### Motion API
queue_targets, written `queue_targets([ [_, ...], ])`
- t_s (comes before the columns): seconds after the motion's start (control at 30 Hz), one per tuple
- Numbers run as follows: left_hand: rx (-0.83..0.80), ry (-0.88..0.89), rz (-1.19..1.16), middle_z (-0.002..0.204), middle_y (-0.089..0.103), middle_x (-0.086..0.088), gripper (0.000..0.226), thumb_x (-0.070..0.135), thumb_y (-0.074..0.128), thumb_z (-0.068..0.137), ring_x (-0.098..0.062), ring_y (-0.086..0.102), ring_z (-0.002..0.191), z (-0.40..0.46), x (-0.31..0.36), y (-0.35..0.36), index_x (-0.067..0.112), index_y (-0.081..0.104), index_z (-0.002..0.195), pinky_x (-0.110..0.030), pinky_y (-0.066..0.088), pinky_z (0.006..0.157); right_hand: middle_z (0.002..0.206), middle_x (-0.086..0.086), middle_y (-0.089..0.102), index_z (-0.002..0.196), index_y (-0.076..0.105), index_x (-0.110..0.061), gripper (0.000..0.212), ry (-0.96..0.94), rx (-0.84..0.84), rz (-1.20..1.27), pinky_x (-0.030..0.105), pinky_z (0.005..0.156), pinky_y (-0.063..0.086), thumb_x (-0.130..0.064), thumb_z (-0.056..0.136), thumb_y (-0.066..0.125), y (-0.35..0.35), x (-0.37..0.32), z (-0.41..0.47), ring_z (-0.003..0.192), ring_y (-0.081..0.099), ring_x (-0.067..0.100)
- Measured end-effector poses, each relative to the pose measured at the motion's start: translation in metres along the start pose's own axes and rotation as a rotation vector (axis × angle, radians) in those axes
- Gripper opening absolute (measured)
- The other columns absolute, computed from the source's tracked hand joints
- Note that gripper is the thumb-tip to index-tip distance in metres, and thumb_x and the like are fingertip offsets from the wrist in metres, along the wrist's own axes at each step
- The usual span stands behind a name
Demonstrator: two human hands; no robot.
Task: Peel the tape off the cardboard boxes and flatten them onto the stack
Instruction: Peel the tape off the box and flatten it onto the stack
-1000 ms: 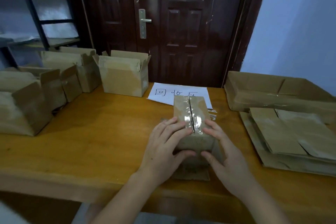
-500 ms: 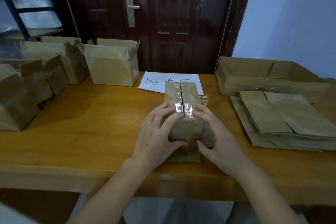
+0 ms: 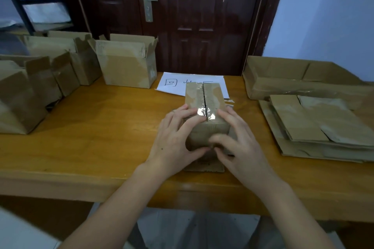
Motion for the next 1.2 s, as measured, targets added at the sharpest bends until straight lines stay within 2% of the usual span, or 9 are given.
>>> queue_targets([
  [0.07,-0.01,-0.009,-0.003,0.15,0.046,-0.002,0.077,0.052,0.081,0.077,-0.025,0.036,0.147,0.0,0.0,0.0,0.029,0.046,0.142,-0.053,0.038,0.114,0.16,0.011,0.033,0.099,0.073,-0.022,0.009,-0.043,-0.016,-0.054,0.053,0.119,0.032,-0.022,0.09,0.069,0.001,-0.002,-0.001,0.155,0.018,0.031],
  [0.23,-0.01,-0.011,-0.005,0.152,0.044,0.0,0.082,0.051,0.084,0.076,-0.022,0.032,0.15,-0.001,-0.001,0.003,0.029,0.045,0.144,-0.049,0.035,0.118,0.159,0.013,0.036,0.09,0.078,-0.021,0.013,-0.025,-0.03,-0.089,0.055,0.118,0.034,-0.027,0.092,0.066,0.0,-0.003,0.001,0.153,0.021,0.032],
  [0.37,-0.031,0.005,-0.001,0.155,0.04,0.0,0.088,0.056,0.082,0.076,-0.019,0.026,0.153,-0.003,-0.003,0.005,0.027,0.042,0.148,-0.044,0.029,0.122,0.157,0.011,0.036,0.092,0.075,-0.019,0.024,0.012,-0.005,-0.062,0.046,0.122,0.026,-0.03,0.096,0.055,0.004,-0.005,0.001,0.153,0.018,0.029],
  [0.57,-0.036,0.03,-0.002,0.155,0.041,0.001,0.085,0.047,0.085,0.077,-0.018,0.028,0.152,-0.002,-0.004,0.0,0.026,0.044,0.148,-0.046,0.033,0.121,0.154,0.005,0.039,0.091,0.07,-0.022,0.011,0.127,0.061,0.151,0.033,0.122,0.02,-0.02,0.097,0.061,0.01,-0.006,0.002,0.152,0.019,0.027],
  [0.77,-0.073,0.019,-0.064,0.158,0.039,0.003,0.08,0.061,0.076,0.084,-0.016,0.025,0.154,0.0,-0.002,-0.007,0.028,0.044,0.15,-0.052,0.036,0.119,0.156,-0.002,0.037,0.09,0.068,-0.022,0.009,0.159,0.053,0.269,0.044,0.12,0.025,-0.017,0.095,0.062,0.005,-0.005,0.0,0.154,0.018,0.024],
  [0.87,-0.081,-0.022,-0.21,0.161,0.038,0.007,0.064,0.057,0.067,0.094,-0.015,0.023,0.156,-0.001,-0.001,-0.013,0.032,0.045,0.149,-0.058,0.036,0.118,0.155,-0.004,0.039,0.09,0.069,-0.021,0.009,0.195,0.075,0.322,0.044,0.12,0.026,-0.014,0.094,0.064,0.004,-0.006,0.0,0.153,0.019,0.022],
  [0.93,-0.089,-0.031,-0.262,0.162,0.039,0.007,0.048,0.049,0.065,0.096,-0.016,0.025,0.156,0.0,-0.001,-0.018,0.035,0.051,0.14,-0.061,0.04,0.115,0.154,-0.005,0.04,0.09,0.07,-0.021,0.011,0.215,0.087,0.351,0.043,0.119,0.027,-0.012,0.094,0.065,0.004,-0.007,0.001,0.153,0.02,0.021],
  [1.03,-0.172,0.018,-0.154,0.163,0.036,0.0,0.023,0.043,0.072,0.089,-0.021,0.019,0.158,-0.001,0.001,-0.018,0.034,0.066,0.109,-0.061,0.038,0.116,0.154,-0.007,0.039,0.089,0.071,-0.022,0.014,0.235,0.087,0.374,0.044,0.118,0.03,-0.008,0.091,0.068,0.005,-0.007,0.0,0.154,0.018,0.018],
  [1.2,-0.138,0.007,-0.097,0.158,0.043,-0.009,0.018,0.034,0.081,0.082,-0.028,0.026,0.155,-0.002,0.007,-0.013,0.023,0.074,0.095,-0.061,0.038,0.116,0.156,-0.006,0.036,0.088,0.072,-0.02,0.015,0.247,0.048,0.41,0.054,0.119,0.032,-0.005,0.089,0.072,0.005,-0.008,-0.002,0.155,0.015,0.018],
])
Point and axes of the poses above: each hand's wrist, its own z-axis towards the middle knuckle, its own y-axis out of the palm, x = y × z, the point moved 4 cm from there along z, towards the middle knuckle
